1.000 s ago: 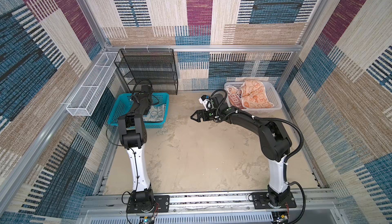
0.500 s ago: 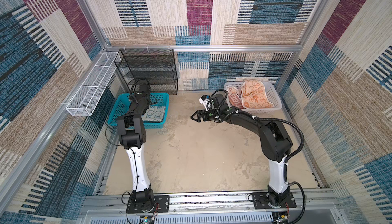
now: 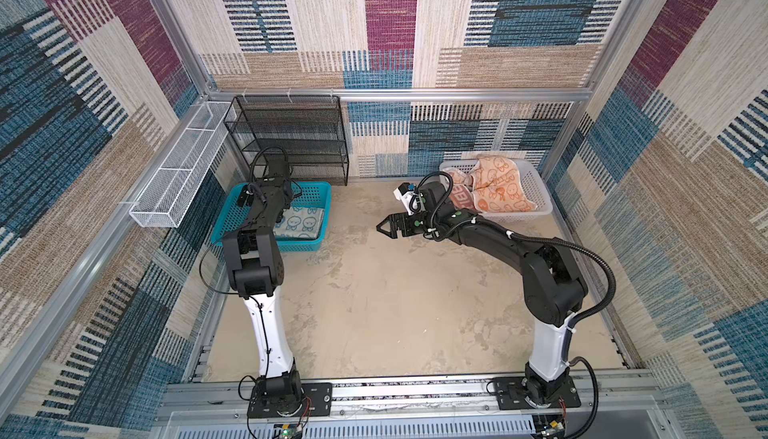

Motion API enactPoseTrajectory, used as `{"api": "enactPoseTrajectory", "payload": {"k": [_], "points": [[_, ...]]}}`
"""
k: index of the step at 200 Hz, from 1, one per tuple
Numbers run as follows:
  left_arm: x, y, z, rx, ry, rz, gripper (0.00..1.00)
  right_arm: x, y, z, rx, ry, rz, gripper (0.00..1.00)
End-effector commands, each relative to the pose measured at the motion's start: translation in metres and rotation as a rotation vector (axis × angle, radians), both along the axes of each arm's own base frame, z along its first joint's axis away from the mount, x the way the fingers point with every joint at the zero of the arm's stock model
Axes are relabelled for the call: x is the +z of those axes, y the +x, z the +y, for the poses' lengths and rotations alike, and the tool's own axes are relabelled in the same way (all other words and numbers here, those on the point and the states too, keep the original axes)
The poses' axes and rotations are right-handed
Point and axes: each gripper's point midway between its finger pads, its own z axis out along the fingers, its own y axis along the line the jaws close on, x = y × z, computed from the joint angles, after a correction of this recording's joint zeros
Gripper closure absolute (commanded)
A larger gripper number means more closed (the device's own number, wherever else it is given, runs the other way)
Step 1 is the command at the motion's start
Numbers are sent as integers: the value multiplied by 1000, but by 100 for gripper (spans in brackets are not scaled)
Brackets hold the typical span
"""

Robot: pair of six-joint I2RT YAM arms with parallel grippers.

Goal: Fold and stack the towels
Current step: 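Lower the held towel into the teal basket and open the left gripper, then reach both grippers into the white basket toward the orange towel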

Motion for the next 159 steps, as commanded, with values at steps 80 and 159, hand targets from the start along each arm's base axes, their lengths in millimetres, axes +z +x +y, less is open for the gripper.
{"api": "enactPoseTrajectory", "payload": {"k": [80,159], "points": [[56,-8,-219,-357,-146,-205,0,55,77,-207,-628,-239,-148,1],[87,-12,-482,-898,-304,-288,0,-21,141,-305,-834,-410,-17,3]]}}
